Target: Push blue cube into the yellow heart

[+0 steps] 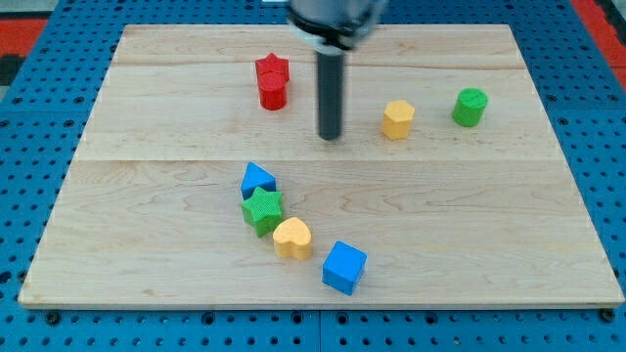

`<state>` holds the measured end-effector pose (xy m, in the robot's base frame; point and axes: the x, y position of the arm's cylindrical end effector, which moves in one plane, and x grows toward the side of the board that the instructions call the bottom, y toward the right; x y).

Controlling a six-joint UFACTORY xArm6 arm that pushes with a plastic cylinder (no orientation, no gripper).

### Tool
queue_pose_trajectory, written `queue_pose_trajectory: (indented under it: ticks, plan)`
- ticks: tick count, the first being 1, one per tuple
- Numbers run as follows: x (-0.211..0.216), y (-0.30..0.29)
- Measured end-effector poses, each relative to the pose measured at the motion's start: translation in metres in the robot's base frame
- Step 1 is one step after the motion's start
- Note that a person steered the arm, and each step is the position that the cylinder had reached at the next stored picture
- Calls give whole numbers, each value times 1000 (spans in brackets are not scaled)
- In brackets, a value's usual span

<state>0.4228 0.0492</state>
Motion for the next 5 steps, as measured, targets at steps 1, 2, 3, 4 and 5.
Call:
queue_pose_trajectory:
  ticks: [1,2,3,4,5]
  plan:
    - [93,65]
    - [168,106]
    - [195,86]
    - [185,12]
    - [163,-61]
